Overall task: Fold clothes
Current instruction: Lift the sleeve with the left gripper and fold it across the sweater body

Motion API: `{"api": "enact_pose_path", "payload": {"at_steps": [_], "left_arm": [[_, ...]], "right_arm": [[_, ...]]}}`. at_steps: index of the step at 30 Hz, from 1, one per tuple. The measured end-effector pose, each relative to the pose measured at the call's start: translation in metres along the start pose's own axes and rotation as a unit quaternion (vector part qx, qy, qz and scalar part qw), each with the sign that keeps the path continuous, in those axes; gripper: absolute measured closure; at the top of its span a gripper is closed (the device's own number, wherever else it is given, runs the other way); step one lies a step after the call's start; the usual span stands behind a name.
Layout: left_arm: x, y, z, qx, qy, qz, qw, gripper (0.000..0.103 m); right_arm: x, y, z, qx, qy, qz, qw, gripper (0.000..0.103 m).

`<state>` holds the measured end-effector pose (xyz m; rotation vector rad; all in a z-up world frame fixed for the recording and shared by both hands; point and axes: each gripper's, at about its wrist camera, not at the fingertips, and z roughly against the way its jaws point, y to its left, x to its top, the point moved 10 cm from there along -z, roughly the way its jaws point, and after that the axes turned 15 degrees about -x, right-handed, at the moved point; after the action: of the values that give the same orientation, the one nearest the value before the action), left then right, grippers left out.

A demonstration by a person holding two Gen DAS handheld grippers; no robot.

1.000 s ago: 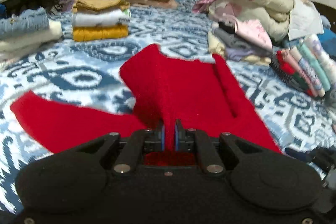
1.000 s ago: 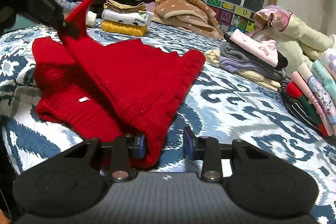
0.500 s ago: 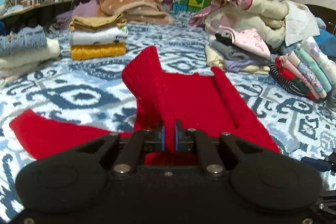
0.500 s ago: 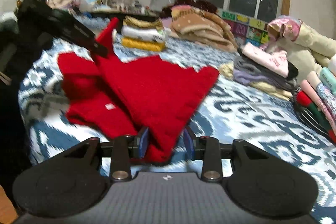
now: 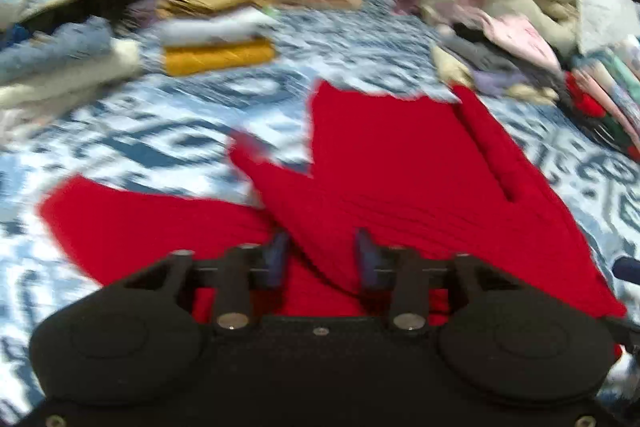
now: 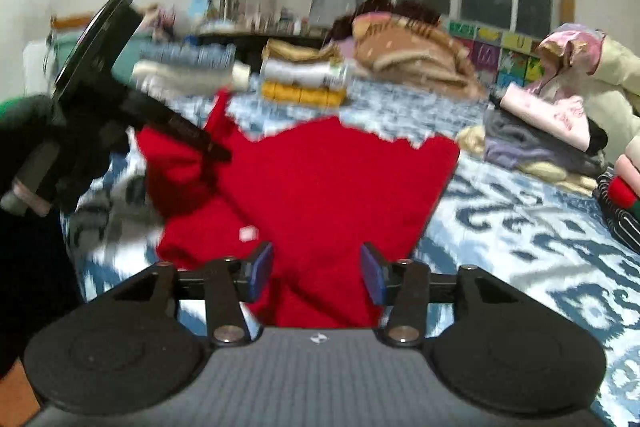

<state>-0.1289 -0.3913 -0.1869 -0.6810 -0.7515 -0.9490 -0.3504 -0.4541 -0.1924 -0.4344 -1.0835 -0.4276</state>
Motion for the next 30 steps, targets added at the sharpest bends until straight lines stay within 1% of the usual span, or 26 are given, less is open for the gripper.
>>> {"api": "enact_pose_path", "payload": {"at_steps": [2,3,5,6,8,9,11,12,15,17,20,21,22,23,24,25,26,28,29,30], "left_arm": [[0.011,0.011,0.014,0.035,-0.012,-0.006,0.9993,0.065],[0.019,0.011,0.018,0.036,-0.02,-0.007,0.9991,0.065],[0.036,0.009,0.027,0.037,-0.036,-0.009,0.9986,0.065],[0.044,-0.003,0.021,0.014,-0.035,-0.013,0.9992,0.066],[0.061,-0.027,0.009,-0.034,-0.032,-0.022,0.9987,0.066],[0.068,-0.045,-0.005,-0.051,-0.026,-0.045,0.9973,0.067],[0.081,-0.08,-0.032,-0.085,-0.012,-0.092,0.992,0.075],[0.086,-0.097,-0.049,-0.096,-0.004,-0.112,0.9891,0.075],[0.095,-0.137,-0.106,-0.133,0.026,-0.146,0.98,0.08],[0.099,-0.148,-0.141,-0.124,0.042,-0.167,0.9772,0.083],[0.104,-0.152,-0.184,-0.125,0.061,-0.159,0.9776,0.085],[0.101,-0.151,-0.202,-0.122,0.082,-0.151,0.9774,0.085],[0.093,-0.151,-0.214,-0.127,0.105,-0.148,0.9752,0.085],[0.085,-0.153,-0.225,-0.13,0.119,-0.154,0.9722,0.085],[0.084,-0.156,-0.226,-0.128,0.114,-0.177,0.9693,0.085],[0.086,-0.158,-0.222,-0.124,0.115,-0.184,0.9682,0.085],[0.09,-0.159,-0.217,-0.126,0.113,-0.178,0.9693,0.085],[0.103,-0.16,-0.208,-0.132,0.085,-0.17,0.9729,0.085],[0.11,-0.158,-0.208,-0.124,0.071,-0.17,0.9749,0.085],[0.11,-0.158,-0.214,-0.12,0.072,-0.169,0.9757,0.085]], "right_arm": [[-0.003,0.002,-0.009,-0.005,0.013,0.011,1.0,0.045],[-0.004,0.005,-0.014,-0.008,0.021,0.017,1.0,0.045],[-0.007,0.01,-0.02,0.002,0.035,0.018,0.999,0.045],[-0.009,0.013,-0.022,0.01,0.041,0.016,0.999,0.042],[-0.009,0.017,-0.021,0.011,0.036,0.024,0.999,0.041],[-0.01,0.017,-0.02,0.011,0.035,0.023,0.999,0.041],[-0.011,0.017,-0.02,0.011,0.036,0.017,0.999,0.04],[-0.011,0.016,-0.02,0.013,0.037,0.015,0.999,0.04],[-0.013,0.016,-0.021,0.016,0.039,0.011,0.999,0.037],[-0.014,0.017,-0.022,0.019,0.04,0.009,0.999,0.036],[-0.015,0.016,-0.022,0.022,0.042,0.004,0.999,0.035],[-0.016,0.016,-0.023,0.024,0.043,0.003,0.999,0.034],[-0.016,0.016,-0.023,0.025,0.043,0.002,0.999,0.033],[-0.016,0.016,-0.024,0.028,0.044,0.0,0.999,0.032],[-0.016,0.016,-0.024,0.03,0.045,-0.001,0.999,0.031],[-0.017,0.017,-0.024,0.032,0.045,0.0,0.998,0.029],[-0.017,0.018,-0.024,0.033,0.045,0.001,0.998,0.029],[-0.018,0.019,-0.024,0.035,0.044,0.001,0.998,0.027],[-0.018,0.019,-0.023,0.036,0.043,0.002,0.998,0.027],[-0.019,0.02,-0.023,0.037,0.042,0.002,0.998,0.027]]}}
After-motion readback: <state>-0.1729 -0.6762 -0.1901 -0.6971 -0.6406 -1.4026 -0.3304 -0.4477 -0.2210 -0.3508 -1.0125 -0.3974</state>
